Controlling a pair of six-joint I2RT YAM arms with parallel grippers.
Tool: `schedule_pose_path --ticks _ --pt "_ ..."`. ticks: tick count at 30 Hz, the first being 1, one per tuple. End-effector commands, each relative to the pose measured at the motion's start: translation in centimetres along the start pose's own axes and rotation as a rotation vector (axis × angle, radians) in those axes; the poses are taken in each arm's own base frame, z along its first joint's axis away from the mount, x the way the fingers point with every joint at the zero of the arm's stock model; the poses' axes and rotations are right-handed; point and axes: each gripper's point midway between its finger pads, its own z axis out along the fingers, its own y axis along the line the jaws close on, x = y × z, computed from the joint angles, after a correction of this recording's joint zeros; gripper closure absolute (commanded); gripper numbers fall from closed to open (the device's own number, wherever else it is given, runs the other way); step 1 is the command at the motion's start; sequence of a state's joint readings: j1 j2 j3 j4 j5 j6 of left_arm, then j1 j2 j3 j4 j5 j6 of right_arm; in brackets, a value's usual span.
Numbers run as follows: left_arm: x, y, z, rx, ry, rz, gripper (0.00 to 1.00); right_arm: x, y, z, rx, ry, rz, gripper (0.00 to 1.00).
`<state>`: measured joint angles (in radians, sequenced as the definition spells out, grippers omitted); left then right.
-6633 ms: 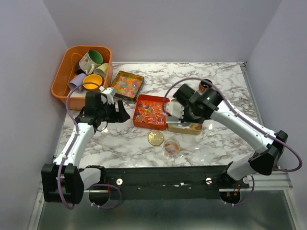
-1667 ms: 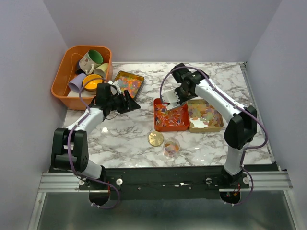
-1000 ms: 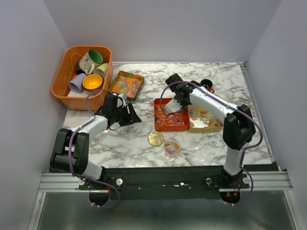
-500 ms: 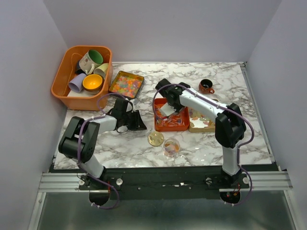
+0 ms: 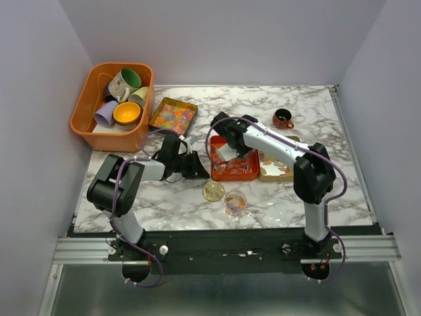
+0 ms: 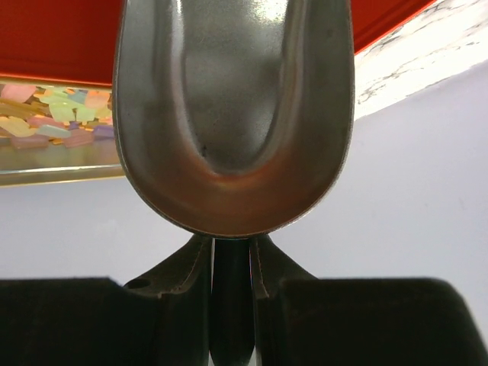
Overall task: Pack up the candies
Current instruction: Scoop the fake candies from the storage box.
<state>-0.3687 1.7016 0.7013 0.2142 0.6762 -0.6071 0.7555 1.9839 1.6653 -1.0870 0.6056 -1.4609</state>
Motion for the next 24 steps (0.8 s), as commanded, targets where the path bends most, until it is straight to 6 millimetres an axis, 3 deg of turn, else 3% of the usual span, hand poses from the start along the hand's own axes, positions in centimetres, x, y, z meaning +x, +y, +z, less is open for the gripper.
schedule_pose_path --ticks 1,4,11,16,20,24 --pt "0.5 -1.2 0.5 0.093 0.021 -0.002 0.76 -6.2 2.4 2.0 -0.163 -0.175 0.002 0.99" --pt "0.5 -1.5 0.8 0.123 0.026 -0.017 0.77 -6.8 1.8 1.7 -0.159 -0.206 0.033 0.99" --pt "0.2 -1.8 1.2 0.145 0.027 -0.023 0.78 -7.2 3.3 2.2 -0.174 -0.219 0.014 0.99" --pt "0.1 -1.9 1.3 0.152 0.029 -0.024 0.78 -7.3 2.2 2.1 -0.149 -0.227 0.023 0.99" --pt "-0.1 -2.1 1.4 0.161 0.028 -0.030 0.78 -8.8 1.6 2.4 -0.144 -0.270 0.019 0.99" --pt "-0.8 -2.2 1.5 0.162 0.023 -0.034 0.79 -11.1 2.6 3.0 -0.150 -0.374 -0.011 0.99"
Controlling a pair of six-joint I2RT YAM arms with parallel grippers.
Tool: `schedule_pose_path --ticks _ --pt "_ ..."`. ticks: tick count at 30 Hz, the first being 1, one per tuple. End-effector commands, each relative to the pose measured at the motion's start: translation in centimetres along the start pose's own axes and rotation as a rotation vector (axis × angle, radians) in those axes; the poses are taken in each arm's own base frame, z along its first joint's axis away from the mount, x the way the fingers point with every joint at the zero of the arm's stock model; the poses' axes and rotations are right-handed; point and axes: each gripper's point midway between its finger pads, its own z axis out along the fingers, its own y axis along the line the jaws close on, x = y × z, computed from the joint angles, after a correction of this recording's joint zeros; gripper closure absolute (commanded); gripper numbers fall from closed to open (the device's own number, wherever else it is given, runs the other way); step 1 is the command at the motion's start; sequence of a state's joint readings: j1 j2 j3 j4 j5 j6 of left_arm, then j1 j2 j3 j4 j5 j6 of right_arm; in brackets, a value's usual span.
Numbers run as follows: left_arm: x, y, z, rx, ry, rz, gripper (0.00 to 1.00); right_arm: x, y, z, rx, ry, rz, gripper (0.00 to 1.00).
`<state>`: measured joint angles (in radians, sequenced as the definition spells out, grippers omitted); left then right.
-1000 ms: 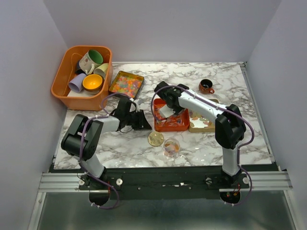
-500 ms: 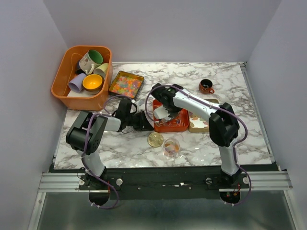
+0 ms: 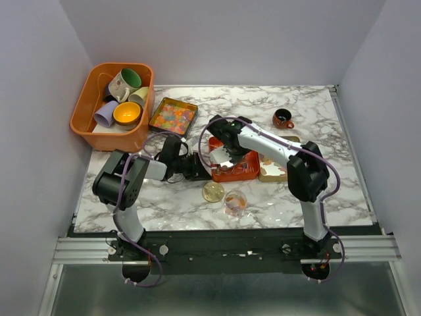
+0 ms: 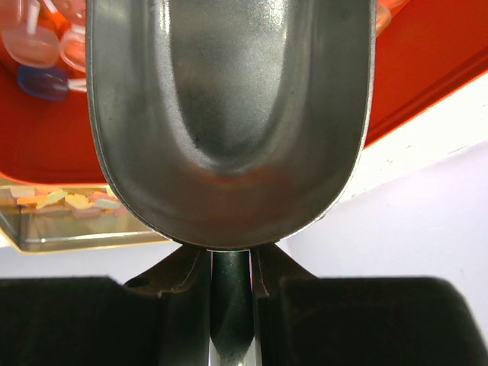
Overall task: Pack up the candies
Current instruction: Scoop the fake candies from the storage box.
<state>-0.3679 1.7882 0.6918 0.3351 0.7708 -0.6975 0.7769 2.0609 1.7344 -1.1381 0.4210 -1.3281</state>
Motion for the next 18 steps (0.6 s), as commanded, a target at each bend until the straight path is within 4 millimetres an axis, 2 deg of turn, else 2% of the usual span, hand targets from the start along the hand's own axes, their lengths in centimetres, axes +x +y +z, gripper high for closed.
schedule_pose_path --ticks 1,4,5,6,7,11,17,18 --pt "-1.6 -1.9 0.5 0.074 -0.011 0.041 0.79 -6.1 2.0 3.3 -0.070 -0.209 -0.091 0.99" --pt "-2.2 -1.8 0.4 0.069 -0.021 0.028 0.79 -7.4 2.8 3.7 -0.109 -0.265 -0.045 0.99" --pt "-2.4 -1.8 0.3 0.068 -0.023 0.023 0.79 -7.6 2.8 3.6 -0.132 -0.275 -0.014 0.99" --pt "-2.7 -1.8 0.2 0.068 -0.028 0.022 0.79 -8.0 2.0 2.6 -0.139 -0.303 0.059 1.00" --pt "-2.9 -1.8 0.3 0.067 -0.030 0.018 0.79 -8.1 3.2 3.0 -0.211 -0.295 0.074 0.99" --pt "-3.3 -1.7 0.4 0.065 -0.028 0.009 0.79 -8.2 4.1 2.3 -0.235 -0.316 0.155 0.99" --pt "-4.0 -1.9 0.6 0.063 -0.038 0.020 0.79 -8.1 7.8 2.3 -0.320 -0.317 0.227 0.99" --pt "-4.1 -1.9 0.6 0.062 -0.039 0.022 0.79 -8.7 8.2 2.2 -0.336 -0.353 0.234 0.99"
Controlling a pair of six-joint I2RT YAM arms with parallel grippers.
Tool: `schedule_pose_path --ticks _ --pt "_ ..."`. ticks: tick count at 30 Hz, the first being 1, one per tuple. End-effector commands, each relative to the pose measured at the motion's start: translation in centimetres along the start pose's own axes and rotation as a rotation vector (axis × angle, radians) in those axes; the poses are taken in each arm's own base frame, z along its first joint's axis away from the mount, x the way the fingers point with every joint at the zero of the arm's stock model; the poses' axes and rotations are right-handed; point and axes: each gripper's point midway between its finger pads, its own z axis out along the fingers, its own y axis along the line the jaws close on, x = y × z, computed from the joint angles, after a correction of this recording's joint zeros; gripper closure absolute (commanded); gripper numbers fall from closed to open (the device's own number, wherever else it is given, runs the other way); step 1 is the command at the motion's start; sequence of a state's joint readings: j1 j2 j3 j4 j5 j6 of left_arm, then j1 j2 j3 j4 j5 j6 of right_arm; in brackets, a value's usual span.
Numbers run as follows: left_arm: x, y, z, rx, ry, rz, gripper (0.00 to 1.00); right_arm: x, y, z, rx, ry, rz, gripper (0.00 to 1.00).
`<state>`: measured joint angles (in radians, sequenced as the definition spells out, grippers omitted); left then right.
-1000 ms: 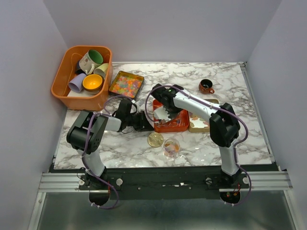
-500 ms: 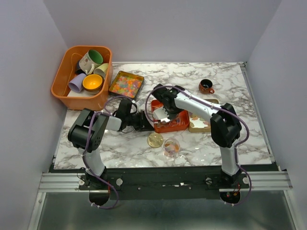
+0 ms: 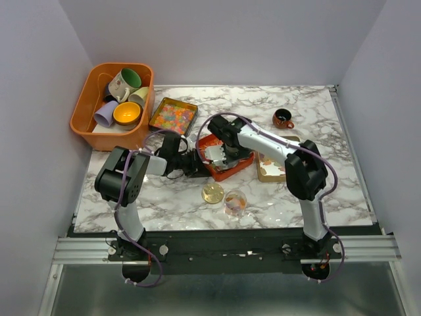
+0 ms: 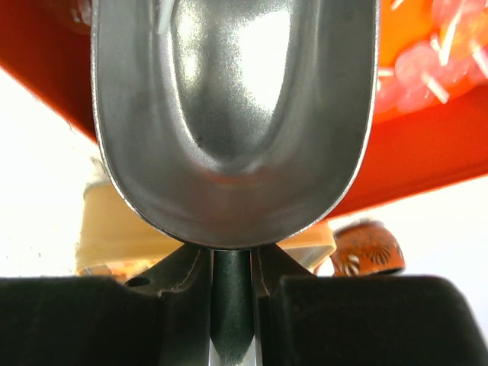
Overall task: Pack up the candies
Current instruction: Scoop the fake candies from the storage box.
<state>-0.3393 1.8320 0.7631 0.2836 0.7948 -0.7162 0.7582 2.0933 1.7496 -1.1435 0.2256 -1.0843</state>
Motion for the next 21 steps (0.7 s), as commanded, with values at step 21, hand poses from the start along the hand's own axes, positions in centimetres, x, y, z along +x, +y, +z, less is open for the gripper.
schedule_pose_path --ticks 21 --pt "-1.8 -0.9 -1.4 -0.013 0.000 0.130 0.76 -6.1 6.6 2.1 -0.219 -0.359 0.370 0.99"
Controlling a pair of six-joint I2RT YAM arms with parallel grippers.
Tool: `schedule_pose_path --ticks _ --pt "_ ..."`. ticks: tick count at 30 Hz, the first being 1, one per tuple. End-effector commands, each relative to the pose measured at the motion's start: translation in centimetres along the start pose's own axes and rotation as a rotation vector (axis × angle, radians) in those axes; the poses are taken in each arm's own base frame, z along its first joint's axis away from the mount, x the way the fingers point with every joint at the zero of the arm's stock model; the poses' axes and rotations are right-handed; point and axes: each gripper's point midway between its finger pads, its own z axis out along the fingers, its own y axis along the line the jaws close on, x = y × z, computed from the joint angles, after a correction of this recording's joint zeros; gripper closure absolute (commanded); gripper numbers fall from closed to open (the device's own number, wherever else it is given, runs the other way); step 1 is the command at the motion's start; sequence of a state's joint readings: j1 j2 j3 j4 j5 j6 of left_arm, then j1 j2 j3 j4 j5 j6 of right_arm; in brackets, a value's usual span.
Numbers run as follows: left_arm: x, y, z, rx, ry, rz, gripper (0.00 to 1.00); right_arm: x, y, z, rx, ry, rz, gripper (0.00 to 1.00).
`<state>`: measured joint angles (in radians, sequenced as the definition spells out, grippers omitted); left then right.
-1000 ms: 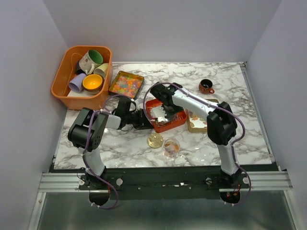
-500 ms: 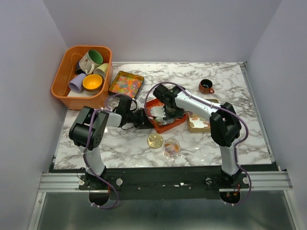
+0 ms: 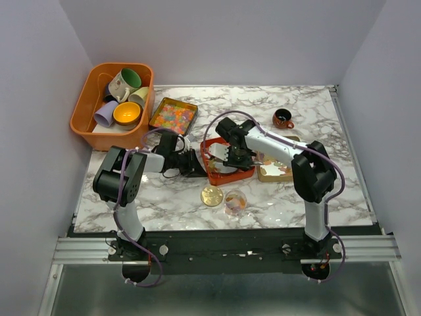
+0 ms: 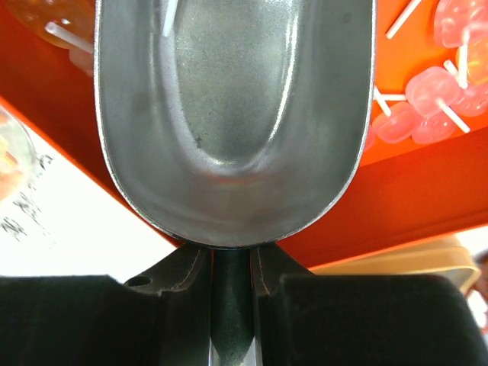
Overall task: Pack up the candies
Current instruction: Scoop the fake candies from the storage box.
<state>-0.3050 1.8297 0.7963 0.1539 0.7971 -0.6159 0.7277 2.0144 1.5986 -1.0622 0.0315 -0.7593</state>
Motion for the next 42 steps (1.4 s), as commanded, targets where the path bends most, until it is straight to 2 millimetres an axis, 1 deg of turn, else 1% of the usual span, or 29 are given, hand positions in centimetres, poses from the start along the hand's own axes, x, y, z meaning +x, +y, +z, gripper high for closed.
schedule_pose_path --ticks 1,3,4,6,9,11,12,16,17,19,20,21,22,24,26,30,35,37,38,42 --pt "-1.7 -2.2 -0.8 0.029 -0.031 0.121 0.75 -3.5 3.3 2.0 -0.120 -0.194 0.022 0.99" --pt "-1.4 -1.9 -1.1 0.019 -0.022 0.123 0.73 -3.1 3.1 2.1 -0.096 -0.198 0.037 0.99" --pt "-1.6 -2.0 -1.3 0.016 -0.026 0.126 0.72 -3.3 2.6 2.1 -0.074 -0.217 0.049 0.99" --pt "-1.6 -1.7 -1.7 0.007 -0.026 0.111 0.71 -3.0 2.4 2.2 -0.052 -0.212 0.064 0.99" --pt "-1.7 -1.3 -2.3 -0.003 -0.026 0.102 0.69 -3.3 1.8 2.1 -0.011 -0.227 0.091 0.99" --pt "-1.9 -1.4 -2.6 -0.005 -0.028 0.111 0.69 -3.4 1.6 2.0 -0.001 -0.234 0.103 0.99" --pt "-1.8 -1.1 -2.8 -0.013 -0.020 0.099 0.68 -3.4 1.2 1.8 0.018 -0.235 0.111 0.99" --pt "-2.2 -1.1 -3.5 -0.023 -0.027 0.101 0.66 -3.6 0.5 1.2 0.063 -0.262 0.143 1.00" --pt "-2.1 -1.1 -3.7 -0.027 -0.022 0.095 0.65 -3.3 0.4 1.2 0.073 -0.259 0.155 0.99" --pt "-2.4 -1.3 -4.1 -0.031 -0.029 0.098 0.62 -3.5 0.1 0.8 0.092 -0.278 0.181 1.00" --pt "-2.3 -1.3 -4.3 -0.036 -0.022 0.091 0.61 -3.2 0.5 1.1 0.085 -0.278 0.188 0.99" --pt "-2.3 -1.3 -4.5 -0.041 -0.022 0.103 0.58 -3.3 0.4 0.6 0.099 -0.294 0.193 0.99" --pt "-2.6 -1.4 -4.7 -0.042 -0.028 0.110 0.57 -3.6 0.1 0.6 0.115 -0.315 0.204 0.99" --pt "-2.7 -1.2 -5.3 -0.050 -0.027 0.100 0.55 -3.5 -0.1 0.5 0.133 -0.323 0.213 0.99" --pt "-3.1 -1.1 -5.9 -0.057 -0.037 0.091 0.55 -3.8 -0.7 0.2 0.160 -0.346 0.231 0.99" --pt "-3.7 -0.9 -6.7 -0.069 -0.047 0.076 0.54 -4.1 -0.9 0.1 0.181 -0.383 0.244 0.99" --pt "-4.7 -1.6 -8.0 -0.072 -0.055 0.095 0.53 -4.3 -1.2 -0.6 0.195 -0.441 0.301 0.99" --pt "-5.1 -1.8 -8.3 -0.073 -0.064 0.097 0.52 -4.4 -1.1 -0.6 0.190 -0.456 0.310 0.99" --pt "-5.3 -1.8 -8.4 -0.074 -0.066 0.096 0.52 -4.1 -0.9 -0.5 0.190 -0.456 0.316 0.99" --pt "-5.4 -1.6 -8.5 -0.079 -0.066 0.071 0.52 -4.1 -0.6 -0.8 0.192 -0.488 0.326 0.99"
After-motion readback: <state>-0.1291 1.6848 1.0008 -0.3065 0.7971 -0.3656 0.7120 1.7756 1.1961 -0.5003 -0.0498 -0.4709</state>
